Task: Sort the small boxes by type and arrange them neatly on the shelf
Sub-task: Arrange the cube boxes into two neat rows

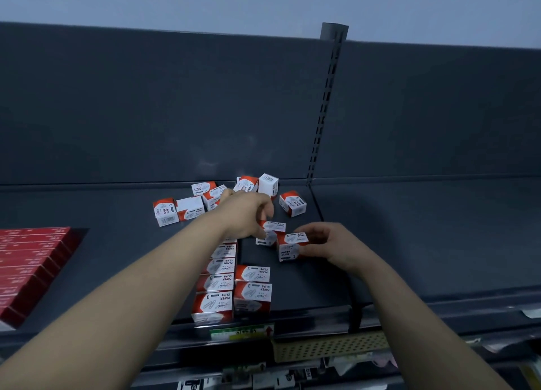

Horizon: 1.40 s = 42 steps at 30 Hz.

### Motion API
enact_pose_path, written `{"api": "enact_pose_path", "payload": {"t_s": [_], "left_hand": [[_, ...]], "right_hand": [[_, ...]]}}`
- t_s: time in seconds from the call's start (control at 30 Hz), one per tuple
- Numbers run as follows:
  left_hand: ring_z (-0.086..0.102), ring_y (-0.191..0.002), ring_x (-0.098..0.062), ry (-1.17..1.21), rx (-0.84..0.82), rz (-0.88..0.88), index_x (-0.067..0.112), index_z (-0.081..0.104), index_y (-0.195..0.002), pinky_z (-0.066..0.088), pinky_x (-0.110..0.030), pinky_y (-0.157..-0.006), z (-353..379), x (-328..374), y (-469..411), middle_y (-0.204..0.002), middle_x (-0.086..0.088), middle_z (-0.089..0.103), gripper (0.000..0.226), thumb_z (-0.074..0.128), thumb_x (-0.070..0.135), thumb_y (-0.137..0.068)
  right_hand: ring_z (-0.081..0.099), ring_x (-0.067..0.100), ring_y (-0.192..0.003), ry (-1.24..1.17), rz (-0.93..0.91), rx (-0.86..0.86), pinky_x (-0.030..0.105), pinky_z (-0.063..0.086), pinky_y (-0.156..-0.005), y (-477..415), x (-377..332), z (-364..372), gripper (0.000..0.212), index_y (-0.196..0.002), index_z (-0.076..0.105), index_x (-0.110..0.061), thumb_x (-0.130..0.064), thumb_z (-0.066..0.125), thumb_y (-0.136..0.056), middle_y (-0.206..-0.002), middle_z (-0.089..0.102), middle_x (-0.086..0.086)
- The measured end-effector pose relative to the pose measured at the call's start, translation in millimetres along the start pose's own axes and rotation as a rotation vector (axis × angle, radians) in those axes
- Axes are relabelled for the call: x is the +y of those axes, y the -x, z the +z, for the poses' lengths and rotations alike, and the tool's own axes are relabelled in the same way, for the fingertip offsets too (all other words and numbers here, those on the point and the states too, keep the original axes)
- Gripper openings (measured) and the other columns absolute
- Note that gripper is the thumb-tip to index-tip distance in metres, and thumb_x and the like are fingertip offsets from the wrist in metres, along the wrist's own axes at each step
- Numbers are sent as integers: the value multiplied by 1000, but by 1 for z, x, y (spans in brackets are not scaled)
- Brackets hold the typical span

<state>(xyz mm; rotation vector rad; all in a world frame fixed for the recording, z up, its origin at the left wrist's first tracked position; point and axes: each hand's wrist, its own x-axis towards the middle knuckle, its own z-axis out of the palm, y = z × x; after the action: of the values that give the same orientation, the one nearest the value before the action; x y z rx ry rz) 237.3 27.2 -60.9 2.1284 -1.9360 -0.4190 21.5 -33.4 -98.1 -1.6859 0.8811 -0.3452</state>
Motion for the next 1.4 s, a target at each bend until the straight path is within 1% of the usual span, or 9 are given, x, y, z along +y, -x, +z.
{"api": "enact_pose_path", "payload": {"t_s": [0.3, 0.4, 0.53, 0.7, 0.83, 1.0, 1.1, 1.23, 1.4], "left_hand": [[57, -103, -9, 194, 58, -40, 31, 70, -100, 39, -41, -103, -9, -13, 31, -94, 23, 62, 17, 55, 33, -94], [55, -110, -15, 310, 186, -119, 21, 65, -116, 46, -32, -91, -9, -27, 46, -121, 5, 60, 25, 48, 26, -98], [45, -126, -22, 252, 175, -154, 19, 52, -133, 39, -41, -105, 0, -46, 58, -139, -3, 49, 36, 45, 28, -99], [54, -83, -14, 361, 80, -155, 18, 51, -131, 48, -28, -71, 9, -44, 63, -106, -5, 60, 33, 45, 21, -99], [48, -79, -5, 382, 87, -132, 20, 53, -127, 36, -13, -61, 13, -46, 65, -91, 11, 45, 28, 46, 20, -99], [47, -109, -12, 367, 95, -125, 19, 48, -134, 36, -21, -87, 15, -45, 68, -116, 5, 45, 34, 44, 22, -100], [45, -115, -14, 367, 106, -129, 19, 45, -137, 35, -24, -94, 17, -45, 70, -127, 2, 43, 38, 44, 24, -100], [55, -108, -18, 423, 259, -211, 18, 51, -132, 45, -27, -88, 14, -53, 66, -130, -3, 52, 35, 46, 26, -99], [57, -112, -20, 328, 369, -295, 16, 50, -136, 46, -26, -82, -3, -57, 46, -133, -5, 55, 39, 50, 22, -97]], "right_hand": [[66, 15, -86, 144, -6, -2, 30, 54, -85, -6, -15, 32, 88, -144, 35, -32, -5, 79, -72, -115, 61, -2], [67, 6, -85, 150, 12, -88, 21, 51, -83, -8, -23, 37, 78, -141, 41, -29, -3, 76, -75, -106, 67, -6], [67, 4, -91, 91, 8, -171, 21, 52, -84, -8, -29, 44, 60, -126, 50, -27, 4, 70, -78, -114, 63, -6], [59, 13, -114, 61, 12, -171, 33, 48, -99, -8, -29, 51, 49, -125, 56, -24, -4, 67, -82, -122, 63, -2], [60, 14, -113, 21, 27, -177, 33, 47, -101, -5, -30, 58, 46, -125, 59, -22, -3, 64, -84, -120, 65, 0], [60, 14, -113, 20, 54, -188, 35, 46, -103, -4, -28, 61, 47, -127, 56, -23, -4, 62, -84, -121, 64, 0], [59, 9, -109, 33, 80, -202, 24, 47, -87, -3, -31, 61, 46, -130, 52, -22, -10, 61, -87, -125, 62, -4], [56, 9, -114, 113, 8, 67, 21, 43, -90, -11, -25, 54, 39, -127, 56, -21, -18, 63, -89, -124, 60, -6], [56, 9, -86, 255, -63, 544, 22, 44, -74, -31, -19, 30, 32, -124, 57, -12, -21, 59, -93, -109, 61, 1]]}}
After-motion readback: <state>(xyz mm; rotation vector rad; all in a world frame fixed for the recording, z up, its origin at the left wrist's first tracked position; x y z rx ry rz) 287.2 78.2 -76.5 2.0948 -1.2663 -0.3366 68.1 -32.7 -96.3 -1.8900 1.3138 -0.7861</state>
